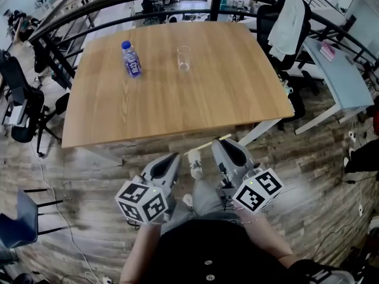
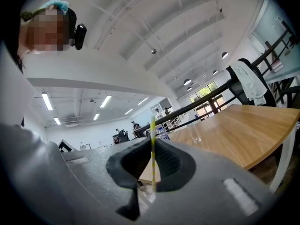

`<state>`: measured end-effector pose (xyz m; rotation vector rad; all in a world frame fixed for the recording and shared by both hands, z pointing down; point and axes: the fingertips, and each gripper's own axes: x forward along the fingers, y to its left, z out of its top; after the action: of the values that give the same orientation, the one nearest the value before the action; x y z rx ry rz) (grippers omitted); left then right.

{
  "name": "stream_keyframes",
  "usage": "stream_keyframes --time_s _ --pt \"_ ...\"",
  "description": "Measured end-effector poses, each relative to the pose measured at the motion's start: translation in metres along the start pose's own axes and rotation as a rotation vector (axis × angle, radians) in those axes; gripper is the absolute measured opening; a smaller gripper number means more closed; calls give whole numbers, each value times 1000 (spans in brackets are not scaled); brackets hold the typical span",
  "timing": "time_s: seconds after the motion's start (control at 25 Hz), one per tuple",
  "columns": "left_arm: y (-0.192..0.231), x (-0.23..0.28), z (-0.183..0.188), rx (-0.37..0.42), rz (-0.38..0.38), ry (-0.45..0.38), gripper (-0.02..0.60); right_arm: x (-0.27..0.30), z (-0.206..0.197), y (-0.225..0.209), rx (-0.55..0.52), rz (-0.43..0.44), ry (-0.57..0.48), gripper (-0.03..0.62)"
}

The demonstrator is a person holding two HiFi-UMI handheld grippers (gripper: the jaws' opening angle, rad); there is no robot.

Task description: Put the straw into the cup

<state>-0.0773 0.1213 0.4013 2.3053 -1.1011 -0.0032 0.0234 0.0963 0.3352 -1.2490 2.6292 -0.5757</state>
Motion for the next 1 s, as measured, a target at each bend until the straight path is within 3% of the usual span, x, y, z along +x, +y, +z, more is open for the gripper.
stream_keyframes --time_s 0.4,1.0 --pt "39 50 27 -12 40 -14 23 60 12 -36 -15 70 29 20" --pt "111 168 120 28 105 -45 23 194 75 -130 -40 164 12 20"
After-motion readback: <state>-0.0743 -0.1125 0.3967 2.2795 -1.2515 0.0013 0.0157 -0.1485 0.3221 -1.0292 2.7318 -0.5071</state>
